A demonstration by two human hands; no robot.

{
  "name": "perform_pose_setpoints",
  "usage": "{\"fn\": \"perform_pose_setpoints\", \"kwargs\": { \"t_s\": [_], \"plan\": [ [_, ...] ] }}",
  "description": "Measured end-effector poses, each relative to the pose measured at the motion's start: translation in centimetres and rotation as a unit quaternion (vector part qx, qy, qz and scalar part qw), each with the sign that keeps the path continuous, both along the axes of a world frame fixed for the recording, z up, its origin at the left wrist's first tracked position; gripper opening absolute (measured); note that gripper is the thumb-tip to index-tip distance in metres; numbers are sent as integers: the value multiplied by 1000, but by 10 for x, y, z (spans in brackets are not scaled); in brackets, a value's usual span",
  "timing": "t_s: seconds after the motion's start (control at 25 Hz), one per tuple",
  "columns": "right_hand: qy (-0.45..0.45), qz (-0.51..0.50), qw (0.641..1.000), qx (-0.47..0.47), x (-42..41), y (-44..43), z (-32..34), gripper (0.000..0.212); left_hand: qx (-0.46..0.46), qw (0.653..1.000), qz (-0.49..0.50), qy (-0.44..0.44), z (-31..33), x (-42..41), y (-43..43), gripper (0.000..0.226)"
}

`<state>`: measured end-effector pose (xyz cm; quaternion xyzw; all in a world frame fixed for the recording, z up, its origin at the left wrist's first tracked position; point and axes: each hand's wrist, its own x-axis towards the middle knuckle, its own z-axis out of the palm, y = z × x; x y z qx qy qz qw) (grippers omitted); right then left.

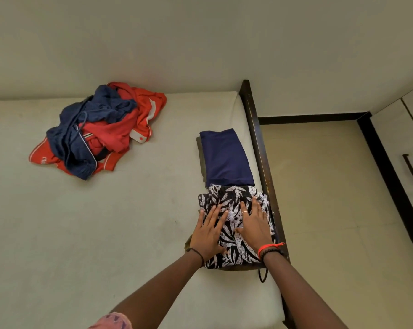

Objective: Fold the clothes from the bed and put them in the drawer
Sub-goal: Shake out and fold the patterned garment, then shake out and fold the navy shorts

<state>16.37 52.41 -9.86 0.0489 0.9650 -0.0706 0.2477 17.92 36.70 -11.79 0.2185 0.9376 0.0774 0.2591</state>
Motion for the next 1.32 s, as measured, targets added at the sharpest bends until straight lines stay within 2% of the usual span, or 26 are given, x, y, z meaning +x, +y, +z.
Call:
{"fn": "perform_pose_setpoints", "kwargs": {
  "t_s": [0.16, 0.32, 0.52, 0.68, 1.08, 1.16, 1.2, 1.32],
  "plan": [
    [60, -31, 998, -4, 4, -10, 27, 55, 64, 997, 19, -34, 29, -6, -15, 95],
    [122, -42, 992, -3, 16, -32, 43, 38, 89, 994, 49, -40, 57, -15, -40, 75],
    [142, -10, 990, -17, 5, -78, 54, 32, 94, 989, 112, -13, 83, -35, -82, 67],
    [144, 27, 989, -34, -22, -124, 65, 36, 102, 980, 171, 2, 90, -46, -127, 64],
    [140, 79, 983, -88, -84, -272, 73, 33, 134, 937, 319, 54, 78, -94, -300, 56],
    [138, 105, 979, -103, -101, -306, 68, 31, 148, 909, 380, 81, 72, -106, -341, 50],
    [130, 111, 979, -113, -111, -322, 66, 32, 159, 882, 437, 79, 67, -113, -360, 46],
    [100, 124, 980, -121, -136, -363, 53, 36, 210, 755, 619, 43, 47, -132, -412, 36]
  ]
}}
